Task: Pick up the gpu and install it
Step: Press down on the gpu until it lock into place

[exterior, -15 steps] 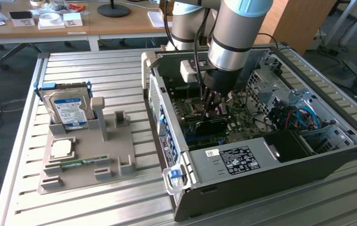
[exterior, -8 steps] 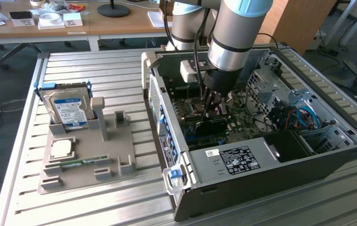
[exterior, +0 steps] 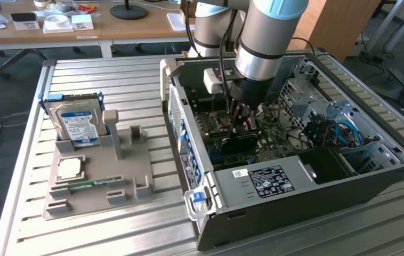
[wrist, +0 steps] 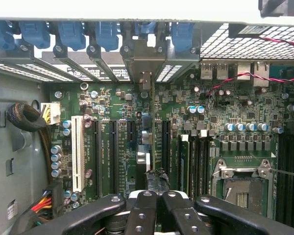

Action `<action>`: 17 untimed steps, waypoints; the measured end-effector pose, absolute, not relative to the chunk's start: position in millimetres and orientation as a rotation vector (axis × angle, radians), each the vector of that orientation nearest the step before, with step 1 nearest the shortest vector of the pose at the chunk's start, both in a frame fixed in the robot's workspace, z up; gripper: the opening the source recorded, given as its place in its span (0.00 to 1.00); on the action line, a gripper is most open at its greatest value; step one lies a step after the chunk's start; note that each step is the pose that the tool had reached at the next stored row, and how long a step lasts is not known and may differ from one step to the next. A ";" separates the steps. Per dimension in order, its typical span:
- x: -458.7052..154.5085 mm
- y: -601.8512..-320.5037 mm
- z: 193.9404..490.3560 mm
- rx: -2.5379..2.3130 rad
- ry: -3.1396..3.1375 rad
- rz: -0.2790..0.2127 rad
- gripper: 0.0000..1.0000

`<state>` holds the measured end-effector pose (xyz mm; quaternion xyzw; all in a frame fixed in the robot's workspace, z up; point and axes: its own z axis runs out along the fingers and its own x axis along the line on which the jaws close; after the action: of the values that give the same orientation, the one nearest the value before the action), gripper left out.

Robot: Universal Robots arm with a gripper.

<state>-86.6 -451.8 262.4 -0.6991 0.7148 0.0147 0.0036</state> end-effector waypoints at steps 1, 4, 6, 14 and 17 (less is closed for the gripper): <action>-86.6 -451.8 262.4 -2.191 2.241 0.046 0.11; -86.7 -452.3 262.3 -2.191 2.241 0.046 0.11; -86.6 -452.3 262.4 -2.191 2.241 0.046 0.11; -87.3 -452.3 262.1 -2.192 2.240 0.046 0.11; -87.4 -452.4 262.0 -2.191 2.240 0.046 0.11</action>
<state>-87.4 -452.4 262.0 -0.6992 0.7148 0.0147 0.0037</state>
